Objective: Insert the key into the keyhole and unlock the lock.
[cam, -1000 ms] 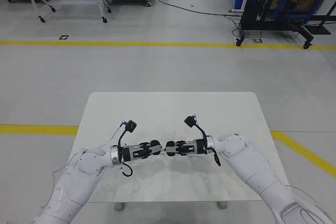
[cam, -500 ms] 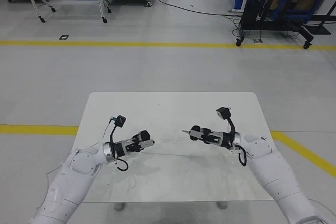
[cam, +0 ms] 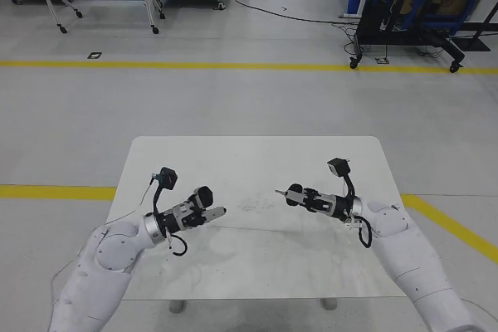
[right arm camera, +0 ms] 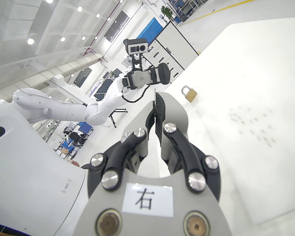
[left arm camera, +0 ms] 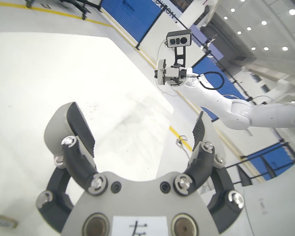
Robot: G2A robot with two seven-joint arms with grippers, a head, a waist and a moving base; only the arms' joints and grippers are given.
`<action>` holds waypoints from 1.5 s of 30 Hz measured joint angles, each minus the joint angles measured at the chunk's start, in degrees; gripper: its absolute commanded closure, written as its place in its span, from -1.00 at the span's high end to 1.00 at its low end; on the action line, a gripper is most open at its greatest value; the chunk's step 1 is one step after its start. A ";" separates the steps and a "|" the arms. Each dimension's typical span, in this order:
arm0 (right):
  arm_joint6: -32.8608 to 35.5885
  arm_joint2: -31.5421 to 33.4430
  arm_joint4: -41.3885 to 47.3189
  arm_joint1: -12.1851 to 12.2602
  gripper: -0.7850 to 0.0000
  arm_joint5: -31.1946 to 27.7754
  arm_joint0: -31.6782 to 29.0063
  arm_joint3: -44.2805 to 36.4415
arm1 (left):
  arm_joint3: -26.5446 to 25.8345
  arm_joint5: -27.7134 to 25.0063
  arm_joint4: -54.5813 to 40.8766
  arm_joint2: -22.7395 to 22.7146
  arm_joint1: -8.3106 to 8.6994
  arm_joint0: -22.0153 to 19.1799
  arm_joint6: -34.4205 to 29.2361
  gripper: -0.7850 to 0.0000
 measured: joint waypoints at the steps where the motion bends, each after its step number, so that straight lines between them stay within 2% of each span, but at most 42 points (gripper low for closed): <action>1: 0.00 0.00 0.00 0.00 -1.00 0.00 0.00 0.00 | -3.09 1.83 3.26 -3.39 0.56 2.83 0.57 1.00; 4: 0.00 0.00 0.00 0.00 -1.00 0.00 0.00 0.00 | -11.74 10.49 14.19 -11.35 1.54 10.70 1.63 1.00; 7: 0.00 0.00 0.00 0.00 -1.00 0.00 0.00 0.00 | -19.54 19.63 24.89 -15.33 1.88 17.98 0.41 1.00; 9: 0.00 0.00 0.00 0.00 -1.00 0.00 0.00 0.00 | -22.69 23.61 30.04 -14.99 1.91 20.99 -1.40 1.00; 11: 0.00 0.00 0.00 0.00 -1.00 0.00 0.00 0.00 | -23.90 26.80 35.50 -12.69 1.89 22.12 -3.97 1.00; 15: 0.00 0.00 0.00 0.00 -1.00 0.00 0.00 0.00 | -20.49 34.52 43.89 -5.80 1.16 18.77 -4.24 1.00; 19: 0.00 0.00 0.00 0.00 -1.00 0.00 0.00 0.00 | -15.27 41.05 47.15 1.00 0.07 13.43 -4.45 0.81; 23: 0.00 0.00 0.00 0.00 -1.00 0.00 0.00 0.00 | -12.25 44.63 48.93 4.83 -0.70 9.75 -4.97 0.67; 27: 0.00 0.00 0.00 0.00 -1.00 0.00 0.00 0.00 | -10.22 46.47 49.42 6.50 -1.22 7.46 -5.01 0.38; 31: 0.00 0.00 0.00 0.00 -1.00 0.00 0.00 0.00 | -9.17 47.17 50.81 7.39 -1.50 6.16 -5.88 -0.05; 39: 0.00 0.00 0.00 0.00 -1.00 0.00 0.00 0.00 | -8.51 48.44 52.26 8.40 -2.05 4.74 -6.06 -0.11; 42: 0.00 0.00 0.00 0.00 -1.00 0.00 0.00 0.00 | -8.51 48.77 52.56 8.76 -2.26 4.15 -6.33 -0.25; 45: 0.00 0.00 0.00 0.00 -1.00 0.00 0.00 0.00 | -8.49 49.96 53.85 9.21 -2.49 3.75 -6.18 -0.51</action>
